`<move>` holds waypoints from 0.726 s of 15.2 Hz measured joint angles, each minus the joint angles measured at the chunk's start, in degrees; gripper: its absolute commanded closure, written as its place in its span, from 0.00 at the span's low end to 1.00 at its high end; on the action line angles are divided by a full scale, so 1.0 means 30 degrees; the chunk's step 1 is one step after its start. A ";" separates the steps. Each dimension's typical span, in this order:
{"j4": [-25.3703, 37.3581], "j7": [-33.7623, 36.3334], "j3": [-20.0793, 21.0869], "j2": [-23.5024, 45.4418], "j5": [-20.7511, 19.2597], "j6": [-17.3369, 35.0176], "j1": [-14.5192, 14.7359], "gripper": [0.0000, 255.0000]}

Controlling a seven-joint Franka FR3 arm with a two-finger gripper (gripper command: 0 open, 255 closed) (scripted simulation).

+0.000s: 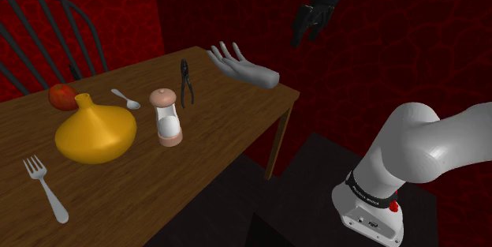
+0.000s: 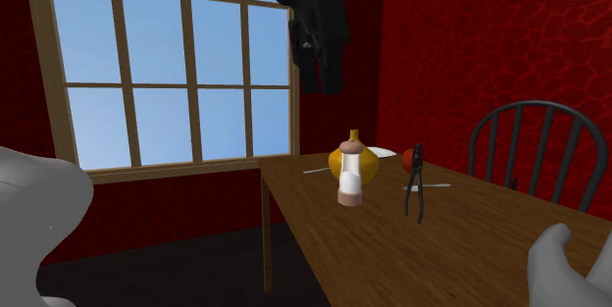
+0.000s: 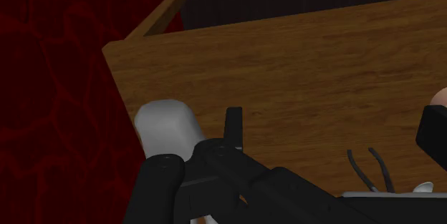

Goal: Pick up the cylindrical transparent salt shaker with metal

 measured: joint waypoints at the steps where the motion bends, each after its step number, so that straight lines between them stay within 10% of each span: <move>1: 0.0000 0.0000 0.0000 0.0000 0.0000 0.0000 0.0000 0.00; 11: 0.1966 0.2594 0.2522 0.4786 0.1074 0.2312 0.0874 0.00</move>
